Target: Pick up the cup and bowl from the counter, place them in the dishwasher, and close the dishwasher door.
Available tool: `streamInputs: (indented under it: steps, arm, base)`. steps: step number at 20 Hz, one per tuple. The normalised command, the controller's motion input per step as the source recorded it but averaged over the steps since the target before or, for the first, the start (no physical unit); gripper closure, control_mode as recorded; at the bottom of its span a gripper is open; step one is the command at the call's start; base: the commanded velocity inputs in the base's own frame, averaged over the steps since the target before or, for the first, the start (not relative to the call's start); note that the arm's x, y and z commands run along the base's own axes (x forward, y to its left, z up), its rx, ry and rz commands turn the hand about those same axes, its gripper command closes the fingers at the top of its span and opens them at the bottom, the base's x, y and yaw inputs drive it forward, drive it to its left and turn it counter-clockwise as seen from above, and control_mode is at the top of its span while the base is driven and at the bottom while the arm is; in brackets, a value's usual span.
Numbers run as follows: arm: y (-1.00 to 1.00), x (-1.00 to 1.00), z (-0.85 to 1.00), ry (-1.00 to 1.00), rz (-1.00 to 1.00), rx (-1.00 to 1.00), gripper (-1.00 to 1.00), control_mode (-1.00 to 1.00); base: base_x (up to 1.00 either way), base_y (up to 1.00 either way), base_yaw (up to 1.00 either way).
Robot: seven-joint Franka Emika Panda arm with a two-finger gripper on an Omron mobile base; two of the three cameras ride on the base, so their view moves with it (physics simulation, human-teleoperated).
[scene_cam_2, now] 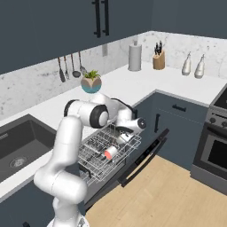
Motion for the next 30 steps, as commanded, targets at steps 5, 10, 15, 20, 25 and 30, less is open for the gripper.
streamInputs:
  steps: [5, 10, 15, 20, 25, 30]
  arm:
    - [0.05, -0.51, 1.00, 0.00, 0.00, 0.01, -1.00, -1.00]
    - [0.27, -0.32, 1.00, 0.00, 0.02, -0.03, -1.00, -1.00]
    - [0.08, -0.37, 1.00, 0.00, 0.10, -0.15, -1.00, -1.00]
    - [0.11, -0.43, 0.66, 0.00, 0.22, -0.27, -1.00, -1.00]
    - [0.39, -0.11, 0.08, 0.00, 0.39, -0.29, -1.00, -1.00]
    - [0.37, 0.02, 0.00, 0.00, 0.34, -0.25, -1.00, -1.00]
  base:
    - [0.00, 0.00, 0.00]
    - [0.00, 0.00, 0.00]
    - [0.00, 0.00, 0.00]
    - [0.00, 0.00, 0.00]
    - [0.00, 0.00, 0.00]
    - [0.00, 0.00, 0.00]
